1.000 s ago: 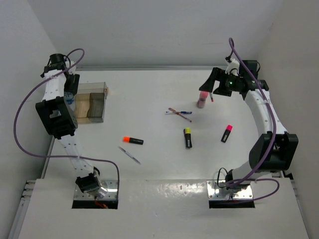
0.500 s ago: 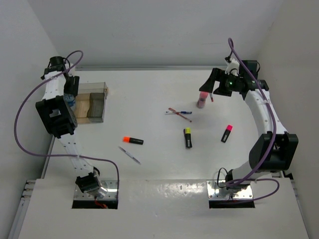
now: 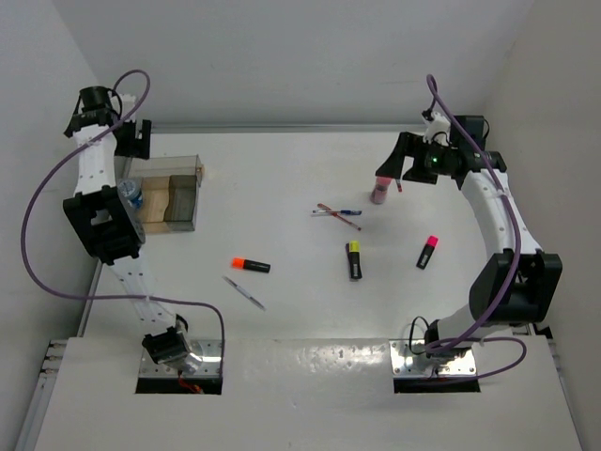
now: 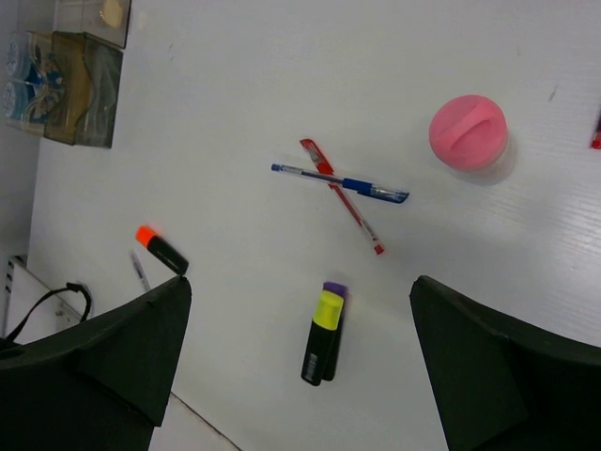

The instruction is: Sort the stationery into containers

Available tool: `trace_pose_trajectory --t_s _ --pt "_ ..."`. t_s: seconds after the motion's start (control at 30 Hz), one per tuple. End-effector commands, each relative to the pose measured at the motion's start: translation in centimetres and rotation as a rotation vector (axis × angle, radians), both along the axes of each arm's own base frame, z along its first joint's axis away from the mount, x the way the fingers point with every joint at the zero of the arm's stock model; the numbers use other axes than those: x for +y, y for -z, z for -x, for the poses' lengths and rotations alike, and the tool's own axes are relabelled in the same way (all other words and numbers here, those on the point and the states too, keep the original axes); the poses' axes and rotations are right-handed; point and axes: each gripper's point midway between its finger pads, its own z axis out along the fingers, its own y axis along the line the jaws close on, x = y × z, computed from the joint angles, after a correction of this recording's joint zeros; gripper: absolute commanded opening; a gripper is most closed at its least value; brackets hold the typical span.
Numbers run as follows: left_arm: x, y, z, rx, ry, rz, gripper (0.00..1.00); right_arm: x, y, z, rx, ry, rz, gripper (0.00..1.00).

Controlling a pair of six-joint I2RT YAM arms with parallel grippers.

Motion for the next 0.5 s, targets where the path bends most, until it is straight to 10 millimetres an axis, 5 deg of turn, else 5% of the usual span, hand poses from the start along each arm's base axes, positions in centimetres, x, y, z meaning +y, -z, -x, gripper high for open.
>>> trace_pose_trajectory --t_s 0.0,0.2,0.23,0.3,0.33,0.37,0.47 --pt "-4.7 -9.1 0.2 -0.195 0.199 0.038 0.98 -0.1 -1.0 1.0 -0.047 -0.034 0.027 0.97" --pt "-17.0 -10.5 3.1 -0.245 0.577 0.067 0.90 -1.3 1.3 4.0 -0.026 -0.066 0.127 0.92" --pt "-18.8 -8.4 4.1 -0.209 0.638 0.095 0.88 -1.4 2.5 4.9 0.004 -0.071 0.134 0.91" --pt "-23.0 -9.1 5.5 -0.241 0.754 0.086 0.86 -1.6 3.0 6.2 0.004 -0.081 0.160 0.85" --pt "-24.3 -7.0 6.5 -0.198 0.804 0.099 0.83 -1.6 4.3 7.2 0.032 -0.084 0.164 0.84" --pt "-27.0 -7.0 7.6 -0.197 0.882 0.096 0.83 -1.8 4.5 7.8 0.019 -0.088 0.188 0.81" --pt "-30.5 -4.0 10.0 -0.118 0.995 0.094 0.80 -1.6 7.0 10.1 0.077 -0.095 0.223 0.75"
